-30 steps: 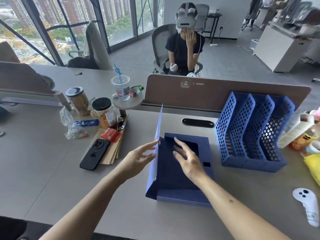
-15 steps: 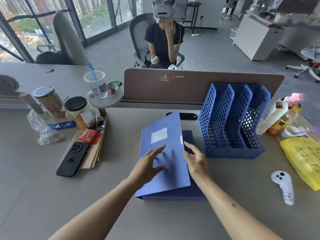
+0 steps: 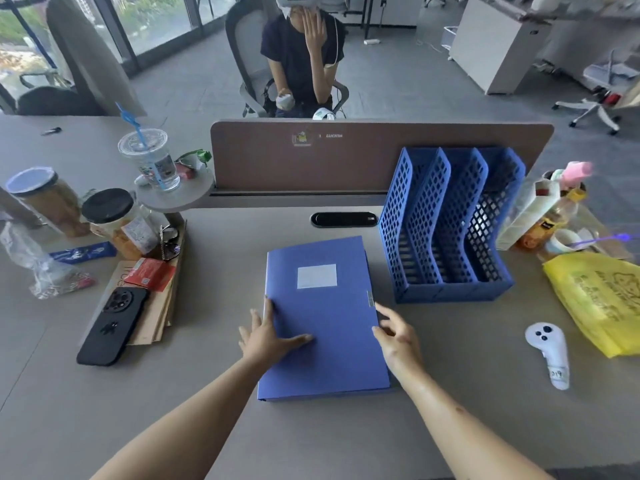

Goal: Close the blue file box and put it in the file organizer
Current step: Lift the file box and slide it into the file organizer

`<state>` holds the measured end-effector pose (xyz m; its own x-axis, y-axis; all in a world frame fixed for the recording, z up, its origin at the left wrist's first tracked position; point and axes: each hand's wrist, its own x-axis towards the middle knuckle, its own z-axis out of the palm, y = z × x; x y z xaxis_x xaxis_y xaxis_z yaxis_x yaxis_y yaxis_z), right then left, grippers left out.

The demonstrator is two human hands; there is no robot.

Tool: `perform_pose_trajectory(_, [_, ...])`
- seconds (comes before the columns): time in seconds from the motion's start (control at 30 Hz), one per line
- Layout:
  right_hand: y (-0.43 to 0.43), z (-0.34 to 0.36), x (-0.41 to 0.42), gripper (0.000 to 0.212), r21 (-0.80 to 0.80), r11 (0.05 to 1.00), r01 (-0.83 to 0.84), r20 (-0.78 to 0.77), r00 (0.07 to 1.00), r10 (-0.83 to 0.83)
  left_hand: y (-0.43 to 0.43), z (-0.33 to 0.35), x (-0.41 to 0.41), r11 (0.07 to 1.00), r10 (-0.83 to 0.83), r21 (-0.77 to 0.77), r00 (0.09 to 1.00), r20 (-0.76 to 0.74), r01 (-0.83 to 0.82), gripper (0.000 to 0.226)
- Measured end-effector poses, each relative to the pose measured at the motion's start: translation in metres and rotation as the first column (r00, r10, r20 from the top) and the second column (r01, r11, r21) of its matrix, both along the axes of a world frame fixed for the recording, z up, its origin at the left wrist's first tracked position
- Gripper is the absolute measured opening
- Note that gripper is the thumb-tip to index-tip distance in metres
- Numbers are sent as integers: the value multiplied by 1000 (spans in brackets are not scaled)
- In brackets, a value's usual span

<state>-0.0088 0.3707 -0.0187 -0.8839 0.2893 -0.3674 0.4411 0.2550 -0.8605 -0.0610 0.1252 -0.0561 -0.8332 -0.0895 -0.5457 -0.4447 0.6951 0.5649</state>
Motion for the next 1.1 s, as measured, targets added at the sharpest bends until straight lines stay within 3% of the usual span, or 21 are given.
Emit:
perform_pose_trajectory(0.1, [2, 8, -3, 47, -26, 999, -22, 48, 999, 23, 4, -7, -1, 998, 1, 64, 1000, -19, 0, 152])
perform_pose_trajectory(0.27, [6, 7, -5, 58, -54, 997, -48, 169, 984, 56, 16, -5, 2, 994, -2, 112, 999, -53, 8, 126])
perform_pose_trajectory(0.53, [15, -2, 1, 65, -160, 987, -28, 232, 971, 65, 27, -10, 6, 999, 20, 38, 996, -82, -17, 118])
perform_pose_trajectory(0.8, [20, -12, 0, 67, -68, 996, -64, 290, 954, 81, 31, -13, 8, 1000, -9, -9, 998, -63, 8, 114])
perform_pose_trajectory(0.97, [8, -13, -6, 73, 132, 980, -149, 338, 936, 97, 35, -13, 8, 999, -29, -27, 999, -34, 28, 112])
perform_pose_trajectory(1.1, [4, -21, -17, 66, 269, 931, -247, 388, 913, 130, 37, -12, 7, 999, -30, -40, 999, -11, 30, 112])
